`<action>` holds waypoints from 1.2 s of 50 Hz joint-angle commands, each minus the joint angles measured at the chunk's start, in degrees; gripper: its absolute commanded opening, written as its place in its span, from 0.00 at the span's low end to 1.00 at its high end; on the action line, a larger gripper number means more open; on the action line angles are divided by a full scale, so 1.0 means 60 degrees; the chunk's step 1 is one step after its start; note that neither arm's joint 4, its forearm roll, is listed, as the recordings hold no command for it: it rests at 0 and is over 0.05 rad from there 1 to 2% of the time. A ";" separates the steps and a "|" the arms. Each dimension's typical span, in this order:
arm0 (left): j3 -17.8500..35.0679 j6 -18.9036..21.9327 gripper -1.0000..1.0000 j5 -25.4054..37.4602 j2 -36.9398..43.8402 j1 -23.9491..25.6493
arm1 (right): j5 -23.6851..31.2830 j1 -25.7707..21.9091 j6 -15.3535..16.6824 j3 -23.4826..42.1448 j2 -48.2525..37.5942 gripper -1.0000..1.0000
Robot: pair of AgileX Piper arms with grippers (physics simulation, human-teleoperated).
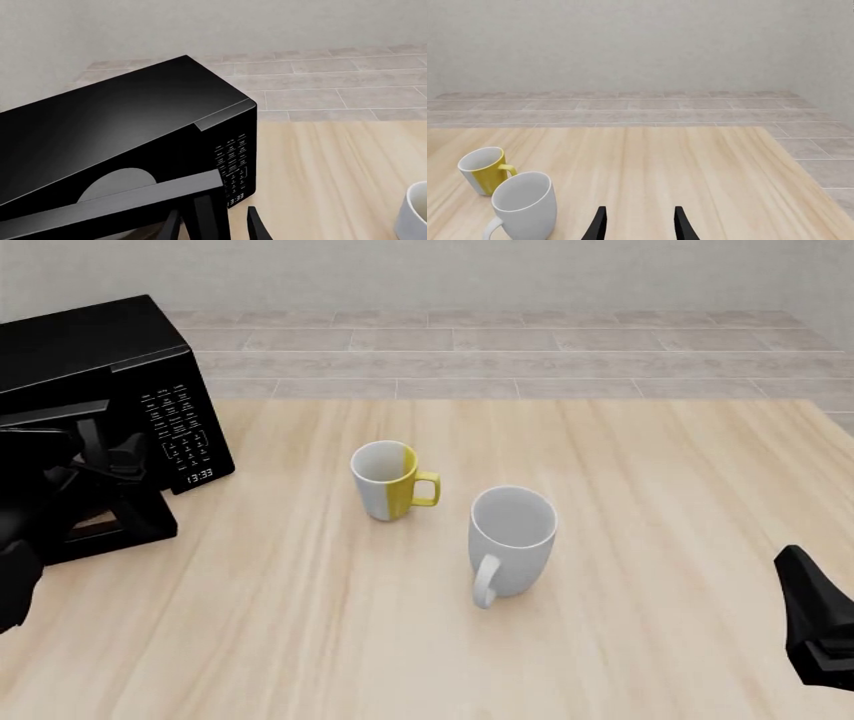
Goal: Close the microwave.
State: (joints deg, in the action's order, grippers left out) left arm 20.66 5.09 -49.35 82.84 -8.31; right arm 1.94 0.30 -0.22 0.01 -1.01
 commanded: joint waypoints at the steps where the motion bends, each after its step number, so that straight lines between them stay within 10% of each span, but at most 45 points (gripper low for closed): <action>1: 0.0431 -0.0077 1.00 0.0441 0.1211 0.0149 | 0.0055 0.0010 -0.0012 0.0000 0.0082 1.00; 60: 0.2590 0.0428 1.00 0.1637 0.2409 -0.0363 | -0.0006 -0.0068 -0.0110 0.0001 0.0157 1.00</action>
State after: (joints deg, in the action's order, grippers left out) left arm 33.61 6.63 -41.28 91.12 -10.53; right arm 2.04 -0.07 -0.64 0.01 -0.14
